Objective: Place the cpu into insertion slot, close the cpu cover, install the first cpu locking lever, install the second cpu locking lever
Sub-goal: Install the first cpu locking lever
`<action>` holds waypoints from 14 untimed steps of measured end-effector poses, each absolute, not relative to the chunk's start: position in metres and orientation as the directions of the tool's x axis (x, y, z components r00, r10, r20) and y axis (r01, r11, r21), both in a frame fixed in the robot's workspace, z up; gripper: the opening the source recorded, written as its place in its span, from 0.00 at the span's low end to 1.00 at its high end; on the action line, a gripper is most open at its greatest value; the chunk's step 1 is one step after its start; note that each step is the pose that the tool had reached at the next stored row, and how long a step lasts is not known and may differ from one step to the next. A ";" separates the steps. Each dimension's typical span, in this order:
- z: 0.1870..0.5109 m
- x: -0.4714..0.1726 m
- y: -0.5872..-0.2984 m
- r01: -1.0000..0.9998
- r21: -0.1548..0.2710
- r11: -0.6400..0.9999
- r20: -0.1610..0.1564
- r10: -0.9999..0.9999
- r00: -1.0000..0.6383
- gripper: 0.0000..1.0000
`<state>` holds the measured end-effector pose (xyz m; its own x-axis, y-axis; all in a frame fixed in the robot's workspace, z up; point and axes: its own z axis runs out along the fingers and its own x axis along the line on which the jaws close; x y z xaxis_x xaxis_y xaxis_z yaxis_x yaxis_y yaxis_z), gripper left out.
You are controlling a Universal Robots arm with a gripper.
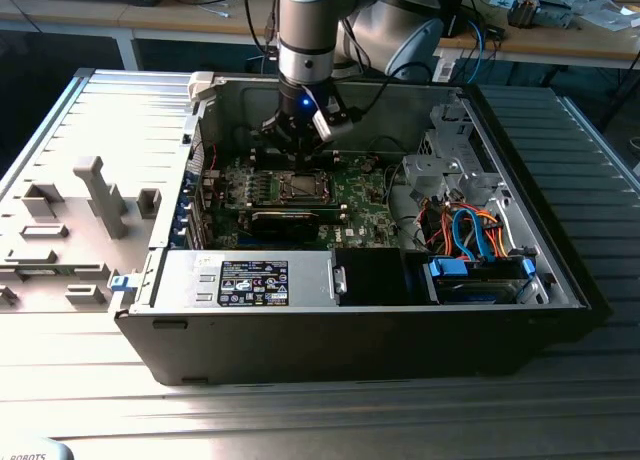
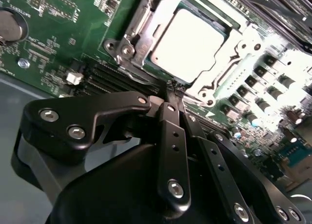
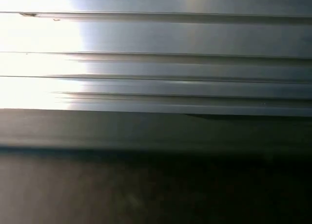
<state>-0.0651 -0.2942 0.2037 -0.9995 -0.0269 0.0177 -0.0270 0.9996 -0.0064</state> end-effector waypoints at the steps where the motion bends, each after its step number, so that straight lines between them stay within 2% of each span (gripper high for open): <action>1: 0.203 -0.064 -0.294 -0.027 -0.007 1.000 0.018 -0.027 -0.999 0.11; 14: 0.200 -0.042 -0.294 -0.027 -0.009 1.000 0.020 -0.027 -0.999 0.11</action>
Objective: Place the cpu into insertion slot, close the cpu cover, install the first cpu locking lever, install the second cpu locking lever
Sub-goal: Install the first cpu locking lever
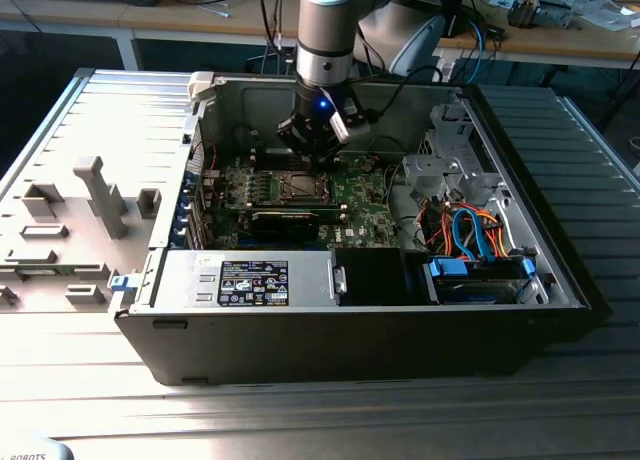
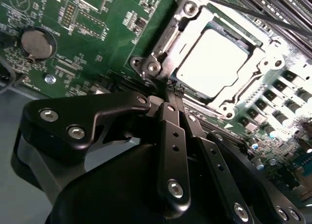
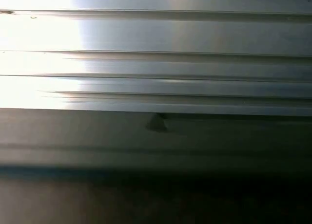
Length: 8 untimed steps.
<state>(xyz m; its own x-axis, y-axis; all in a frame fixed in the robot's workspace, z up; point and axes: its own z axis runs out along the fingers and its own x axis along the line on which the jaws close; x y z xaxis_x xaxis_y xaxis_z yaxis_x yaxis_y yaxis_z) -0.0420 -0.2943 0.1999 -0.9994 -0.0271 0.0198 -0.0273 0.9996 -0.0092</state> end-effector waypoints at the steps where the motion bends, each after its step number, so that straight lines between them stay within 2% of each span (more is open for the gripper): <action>1: 0.199 -0.040 -0.294 -0.028 -0.009 1.000 0.020 -0.027 -0.999 0.11; 8: 0.200 -0.040 -0.293 -0.029 -0.009 1.000 0.020 -0.028 -0.999 0.11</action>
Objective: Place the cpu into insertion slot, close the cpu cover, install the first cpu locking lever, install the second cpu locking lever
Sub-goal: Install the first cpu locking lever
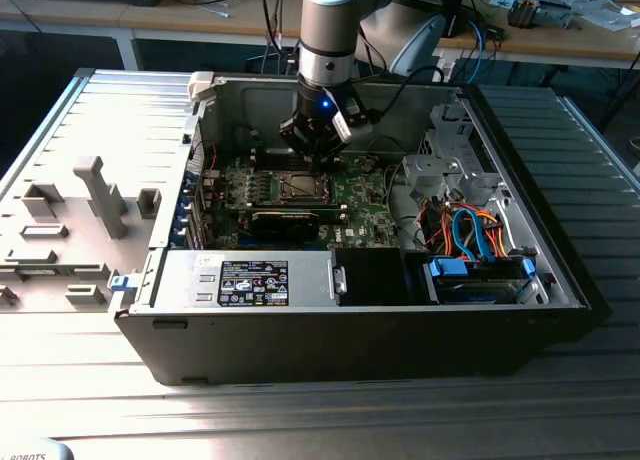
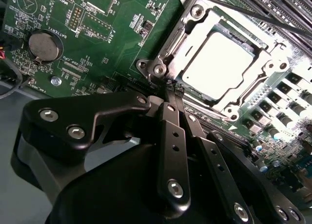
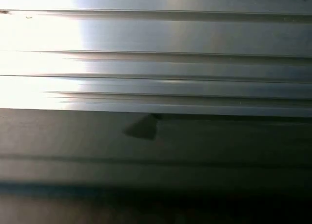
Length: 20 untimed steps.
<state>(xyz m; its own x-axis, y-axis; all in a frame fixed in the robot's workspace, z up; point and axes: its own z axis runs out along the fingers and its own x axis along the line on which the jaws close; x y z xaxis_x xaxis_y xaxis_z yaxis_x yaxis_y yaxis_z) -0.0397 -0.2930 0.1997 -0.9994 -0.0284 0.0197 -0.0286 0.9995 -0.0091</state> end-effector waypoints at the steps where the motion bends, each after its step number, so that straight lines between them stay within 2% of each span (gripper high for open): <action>1: 0.200 -0.040 -0.293 -0.029 -0.009 1.000 0.020 -0.028 -0.999 0.11; 20: 0.209 -0.040 -0.305 -0.029 -0.009 1.000 0.020 -0.028 -0.999 0.11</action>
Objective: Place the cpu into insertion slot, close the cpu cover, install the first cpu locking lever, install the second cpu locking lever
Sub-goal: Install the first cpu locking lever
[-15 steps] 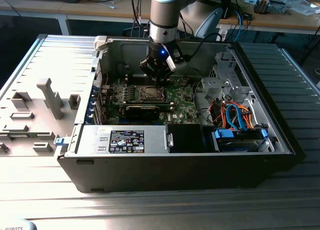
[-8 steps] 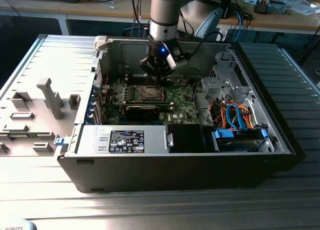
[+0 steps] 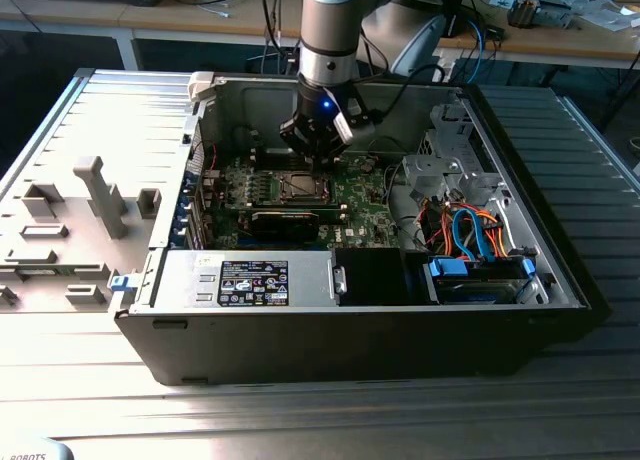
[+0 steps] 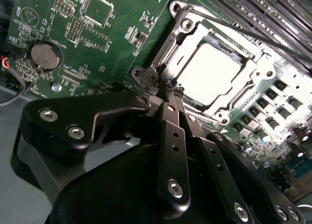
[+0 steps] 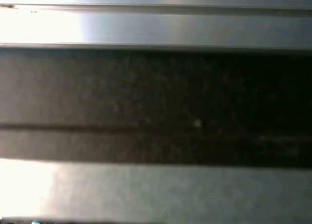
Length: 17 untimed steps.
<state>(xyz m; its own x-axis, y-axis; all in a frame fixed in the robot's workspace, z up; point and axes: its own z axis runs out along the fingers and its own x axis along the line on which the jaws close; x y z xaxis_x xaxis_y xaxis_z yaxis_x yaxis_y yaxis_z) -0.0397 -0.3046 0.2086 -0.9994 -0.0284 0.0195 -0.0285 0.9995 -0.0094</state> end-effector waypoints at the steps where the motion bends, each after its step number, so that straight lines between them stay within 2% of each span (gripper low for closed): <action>1: 0.209 -0.040 -0.305 -0.029 -0.009 1.000 0.019 -0.028 -0.999 0.11; 12: 0.208 -0.040 -0.328 -0.029 -0.010 1.000 0.020 -0.028 -0.999 0.11; 17: 0.211 -0.040 -0.328 -0.028 -0.034 0.999 0.020 -0.028 -0.999 0.11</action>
<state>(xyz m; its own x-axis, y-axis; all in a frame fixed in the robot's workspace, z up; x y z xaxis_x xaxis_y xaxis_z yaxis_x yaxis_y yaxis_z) -0.0397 -0.3284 0.2106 -0.9994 -0.0278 0.0201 -0.0285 0.9990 -0.0340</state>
